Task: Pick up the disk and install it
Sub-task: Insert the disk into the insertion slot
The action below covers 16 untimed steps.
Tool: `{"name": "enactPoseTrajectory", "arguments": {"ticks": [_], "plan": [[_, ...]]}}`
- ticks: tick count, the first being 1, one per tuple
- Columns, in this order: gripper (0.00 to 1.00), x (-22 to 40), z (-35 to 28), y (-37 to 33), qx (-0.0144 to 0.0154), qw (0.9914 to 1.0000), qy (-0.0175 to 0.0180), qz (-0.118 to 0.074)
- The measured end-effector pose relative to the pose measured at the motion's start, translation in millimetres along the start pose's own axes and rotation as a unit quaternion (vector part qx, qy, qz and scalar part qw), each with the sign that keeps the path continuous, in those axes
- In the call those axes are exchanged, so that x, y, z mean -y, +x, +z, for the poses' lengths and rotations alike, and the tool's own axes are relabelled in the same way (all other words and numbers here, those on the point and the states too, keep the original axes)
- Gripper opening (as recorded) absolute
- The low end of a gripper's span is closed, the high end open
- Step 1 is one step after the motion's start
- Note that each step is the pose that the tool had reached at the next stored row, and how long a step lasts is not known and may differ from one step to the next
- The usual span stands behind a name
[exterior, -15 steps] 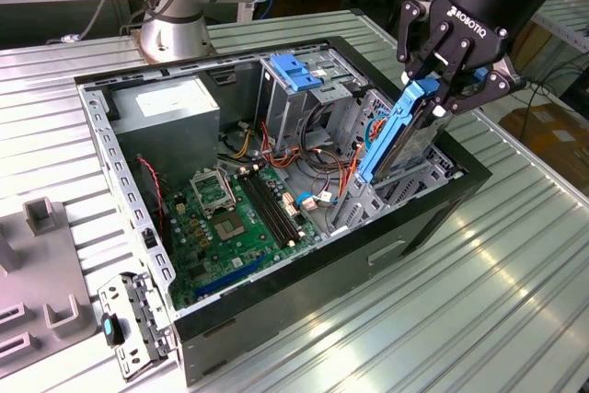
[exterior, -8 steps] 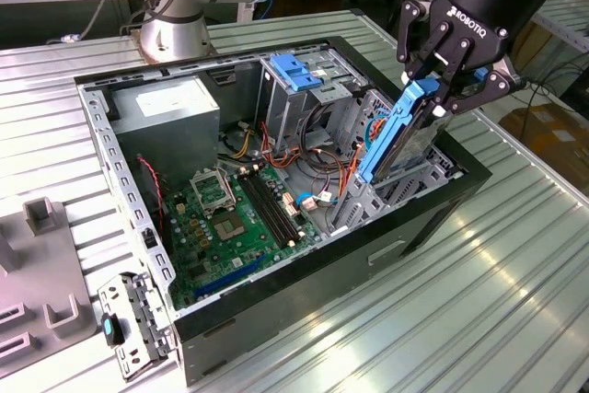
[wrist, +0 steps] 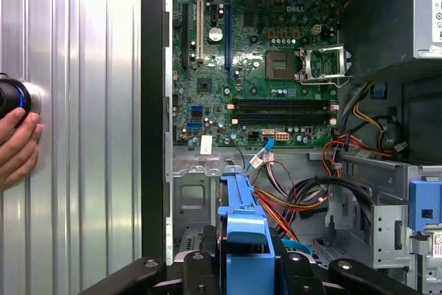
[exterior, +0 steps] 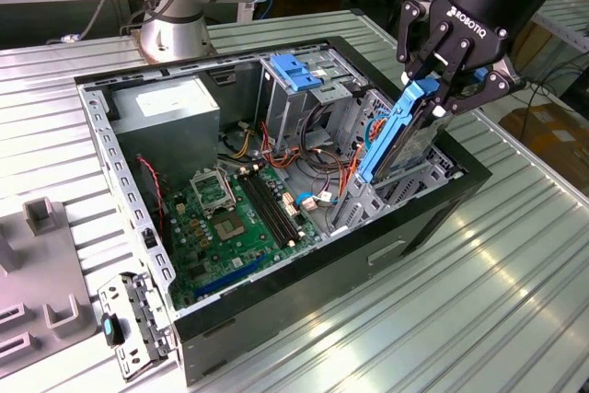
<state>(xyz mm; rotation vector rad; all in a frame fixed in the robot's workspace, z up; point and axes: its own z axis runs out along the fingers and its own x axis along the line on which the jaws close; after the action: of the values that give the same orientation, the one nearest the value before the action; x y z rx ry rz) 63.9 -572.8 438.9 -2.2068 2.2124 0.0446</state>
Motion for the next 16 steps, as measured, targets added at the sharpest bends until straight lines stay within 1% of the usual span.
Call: {"name": "enactPoseTrajectory", "arguments": {"ticks": [6, 8, 9, 10, 13, 16], "plan": [[0.37, 0.0, 0.1, 0.0, 0.0000, 1.00000, 0.0003, 0.000], [0.37, 0.0, -0.3, 0.0, 0.0002, 0.99999, 0.0032, 0.000], [0.37, 0.0, -0.9, 0.0, 0.0002, 0.99998, 0.0056, 0.000], [0.37, 0.0, -0.9, 0.0, 0.0002, 0.99998, 0.0066, 0.000], [0.37, -0.1, -0.5, 0.0, 0.0002, 0.99997, 0.0073, 0.000], [0.37, 0.0, 1.3, 0.0, 0.0003, 0.99997, 0.0078, -0.001]]}}
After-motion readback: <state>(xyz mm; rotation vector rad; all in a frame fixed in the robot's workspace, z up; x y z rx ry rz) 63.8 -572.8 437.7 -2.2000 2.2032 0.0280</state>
